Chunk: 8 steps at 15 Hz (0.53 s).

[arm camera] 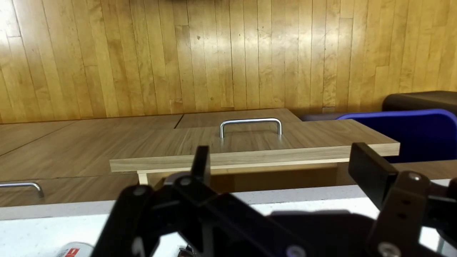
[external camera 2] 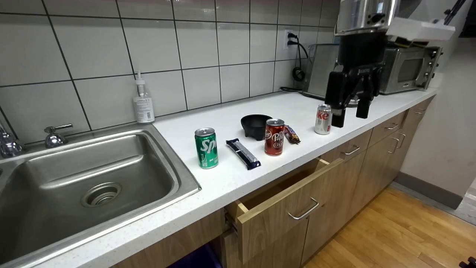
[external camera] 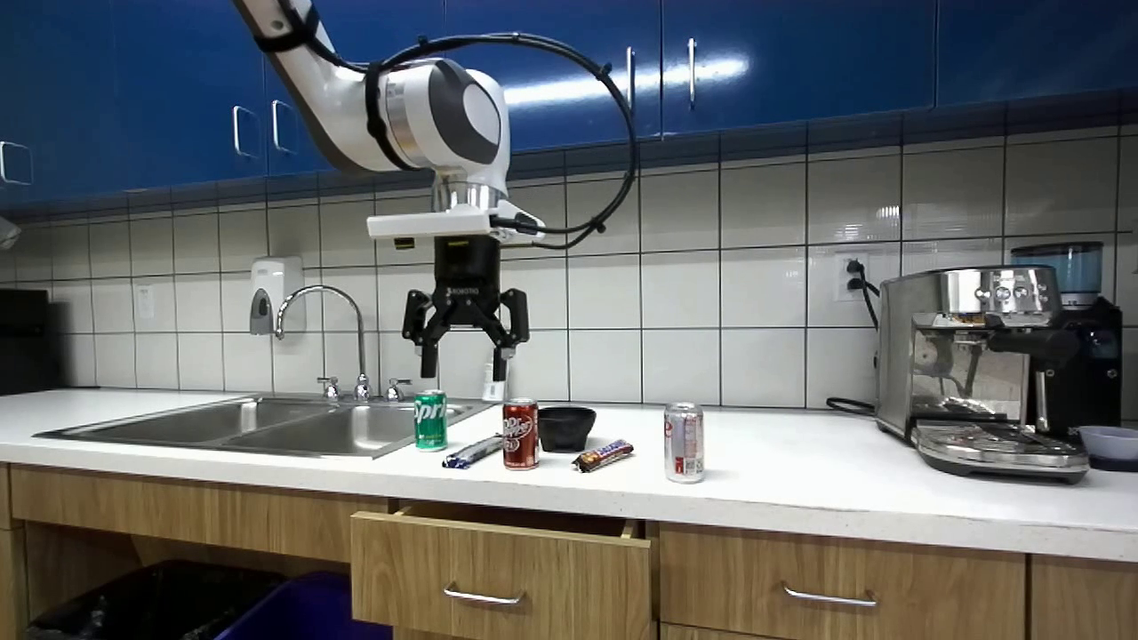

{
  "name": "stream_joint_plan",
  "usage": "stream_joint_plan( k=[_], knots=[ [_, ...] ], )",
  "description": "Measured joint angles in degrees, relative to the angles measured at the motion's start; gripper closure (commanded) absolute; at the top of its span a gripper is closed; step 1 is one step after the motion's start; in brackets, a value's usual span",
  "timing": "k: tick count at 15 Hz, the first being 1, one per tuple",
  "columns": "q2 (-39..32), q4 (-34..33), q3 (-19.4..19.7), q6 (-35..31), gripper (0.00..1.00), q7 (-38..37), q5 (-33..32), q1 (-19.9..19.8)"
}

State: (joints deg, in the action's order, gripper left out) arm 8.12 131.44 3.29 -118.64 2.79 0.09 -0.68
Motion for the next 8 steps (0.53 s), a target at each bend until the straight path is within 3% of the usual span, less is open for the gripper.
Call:
stream_joint_plan(
  k=[8],
  knots=[
    [-6.34,-1.52,0.00,-1.72,0.00,0.00,0.13,0.00]
  ],
)
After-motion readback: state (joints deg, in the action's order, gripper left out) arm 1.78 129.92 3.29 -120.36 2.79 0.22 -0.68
